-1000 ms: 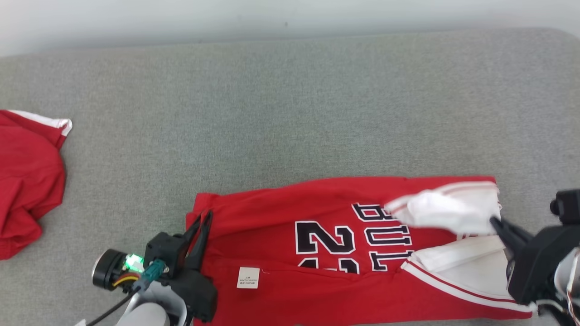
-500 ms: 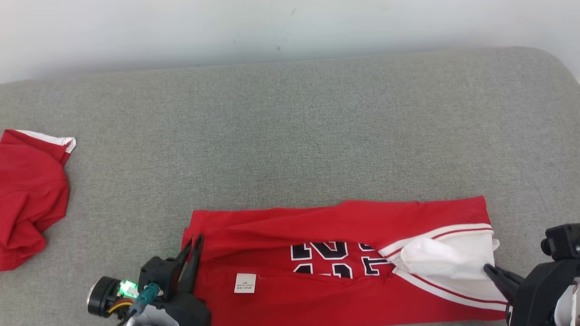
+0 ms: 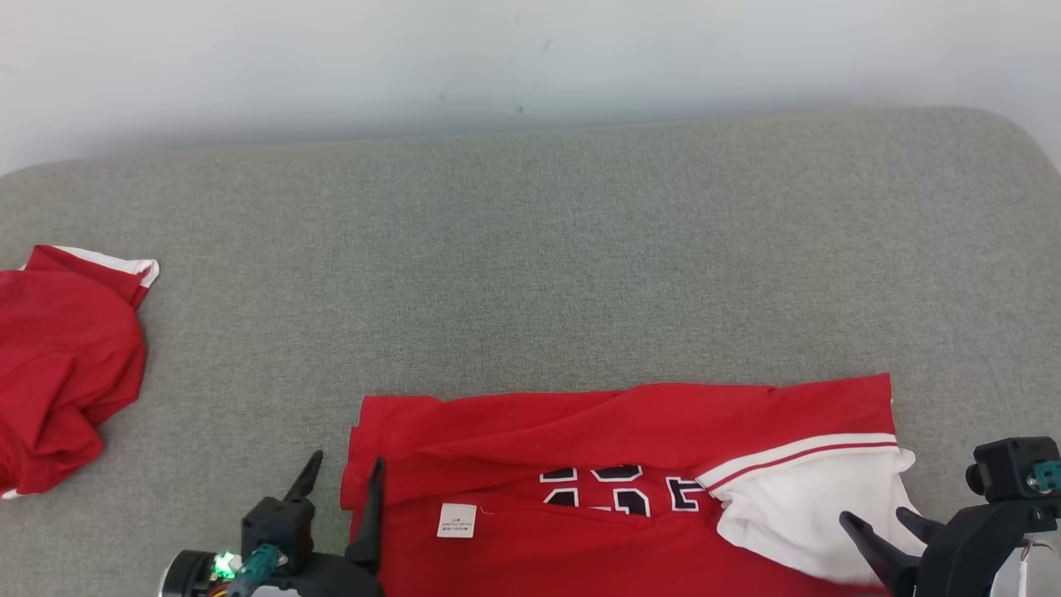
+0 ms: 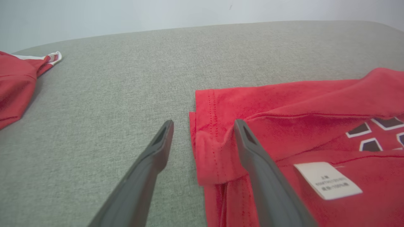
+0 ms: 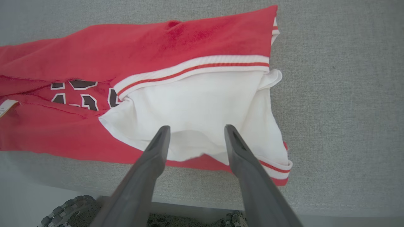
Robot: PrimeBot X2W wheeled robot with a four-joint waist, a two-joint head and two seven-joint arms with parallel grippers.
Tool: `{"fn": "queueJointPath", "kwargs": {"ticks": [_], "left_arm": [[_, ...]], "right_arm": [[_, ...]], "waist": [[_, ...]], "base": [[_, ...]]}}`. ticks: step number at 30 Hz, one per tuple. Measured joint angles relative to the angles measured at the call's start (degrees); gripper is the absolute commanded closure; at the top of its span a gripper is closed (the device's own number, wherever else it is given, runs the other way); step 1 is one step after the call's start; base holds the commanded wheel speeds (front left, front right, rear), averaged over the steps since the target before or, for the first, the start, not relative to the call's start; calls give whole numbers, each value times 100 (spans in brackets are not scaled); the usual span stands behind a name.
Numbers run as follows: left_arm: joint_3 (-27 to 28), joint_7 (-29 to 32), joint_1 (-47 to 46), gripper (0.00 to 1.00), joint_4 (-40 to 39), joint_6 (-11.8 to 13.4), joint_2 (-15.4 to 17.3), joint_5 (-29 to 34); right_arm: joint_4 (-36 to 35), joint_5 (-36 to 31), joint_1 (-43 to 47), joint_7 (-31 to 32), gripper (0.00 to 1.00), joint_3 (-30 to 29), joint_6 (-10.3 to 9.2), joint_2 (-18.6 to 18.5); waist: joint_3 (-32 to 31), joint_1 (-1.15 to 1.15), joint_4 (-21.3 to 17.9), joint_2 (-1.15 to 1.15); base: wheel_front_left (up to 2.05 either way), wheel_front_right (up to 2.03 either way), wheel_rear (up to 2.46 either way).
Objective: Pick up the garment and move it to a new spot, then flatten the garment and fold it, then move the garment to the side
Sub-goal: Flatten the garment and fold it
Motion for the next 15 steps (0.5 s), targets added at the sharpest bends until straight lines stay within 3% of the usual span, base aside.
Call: {"fn": "queueJointPath", "kwargs": {"ticks": [8, 15], "left_arm": [[1295, -16, 788, 0, -950, -15, -342, 563], [2405, -16, 1572, 0, -1827, -592, -909, 1332]], "right_arm": [[127, -20, 9, -829, 0, -153, 0, 143], [673, -186, 13, -1363, 0, -456, 0, 337]], "waist": [[-266, 0, 69, 0], [-555, -1, 163, 0]], "base": [[0, 0, 0], [0, 0, 0]]}}
